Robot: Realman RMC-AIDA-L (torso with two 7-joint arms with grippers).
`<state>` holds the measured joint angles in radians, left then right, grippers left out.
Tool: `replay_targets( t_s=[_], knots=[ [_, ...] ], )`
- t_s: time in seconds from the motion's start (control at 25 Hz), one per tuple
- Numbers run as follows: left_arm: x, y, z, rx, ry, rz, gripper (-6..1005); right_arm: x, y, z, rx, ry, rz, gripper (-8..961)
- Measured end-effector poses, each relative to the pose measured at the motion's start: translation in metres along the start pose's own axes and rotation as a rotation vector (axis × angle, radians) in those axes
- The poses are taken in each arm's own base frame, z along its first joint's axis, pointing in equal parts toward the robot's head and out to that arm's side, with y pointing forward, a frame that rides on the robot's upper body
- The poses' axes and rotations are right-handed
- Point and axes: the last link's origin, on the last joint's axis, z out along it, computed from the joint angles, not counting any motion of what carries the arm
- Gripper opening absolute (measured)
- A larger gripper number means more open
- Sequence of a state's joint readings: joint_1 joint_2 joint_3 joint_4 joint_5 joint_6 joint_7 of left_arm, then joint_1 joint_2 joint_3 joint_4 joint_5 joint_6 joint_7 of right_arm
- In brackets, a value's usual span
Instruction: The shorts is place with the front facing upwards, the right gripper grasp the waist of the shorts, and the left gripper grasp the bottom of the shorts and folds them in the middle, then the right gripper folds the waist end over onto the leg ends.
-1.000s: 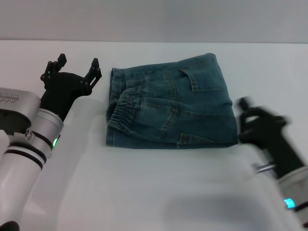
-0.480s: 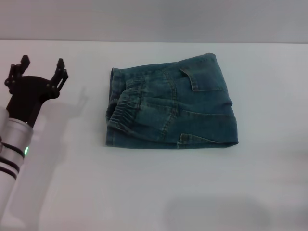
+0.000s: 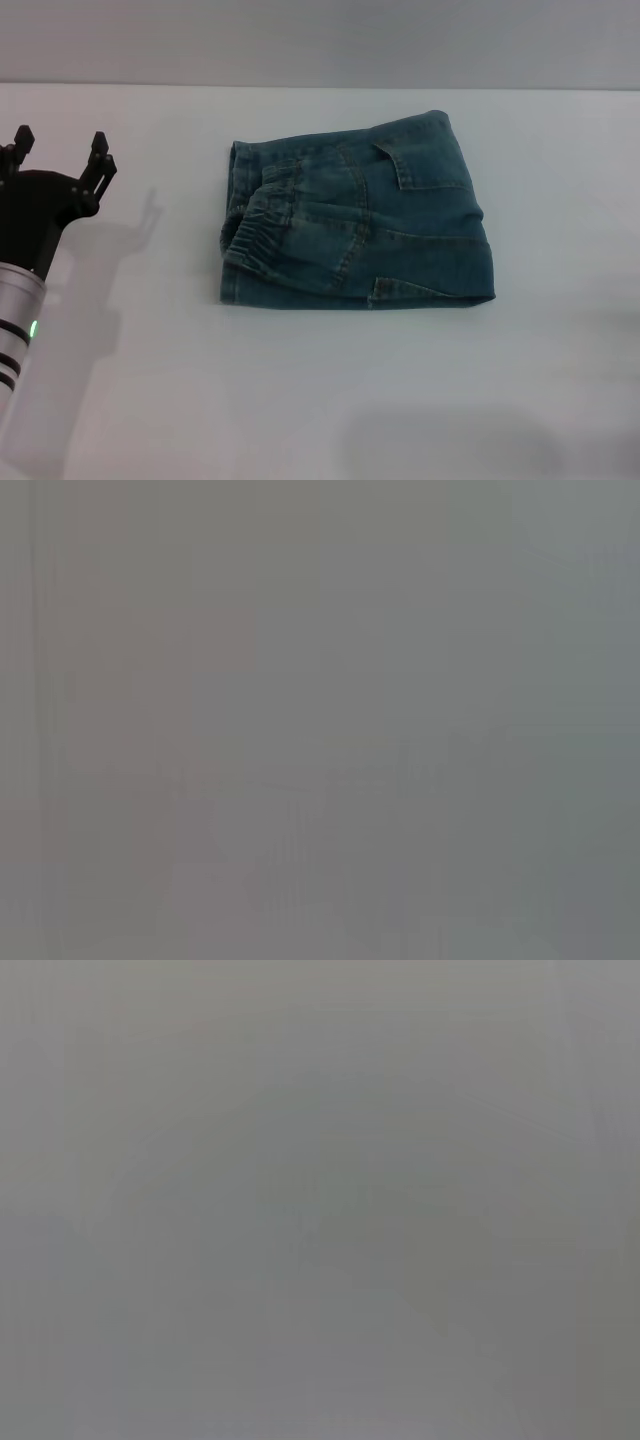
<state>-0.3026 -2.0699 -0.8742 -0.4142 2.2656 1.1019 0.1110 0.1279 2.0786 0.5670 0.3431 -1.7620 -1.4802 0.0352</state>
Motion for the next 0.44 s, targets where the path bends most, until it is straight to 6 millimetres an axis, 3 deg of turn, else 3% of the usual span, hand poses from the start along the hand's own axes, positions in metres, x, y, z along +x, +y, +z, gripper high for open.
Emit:
replay_targets(
  t_s=[0.04, 0.44],
  knots=[
    [-0.002, -0.0019, -0.0021, 0.005, -0.008, 0.003, 844, -0.0001, -0.0001, 0.0002, 0.0, -0.001, -0.001, 708],
    [-0.0048, -0.0081, -0.0108, 0.025, -0.007, -0.019, 844, -0.002, -0.0018, -0.0007, -0.004, -0.014, -0.011, 708]
  ],
)
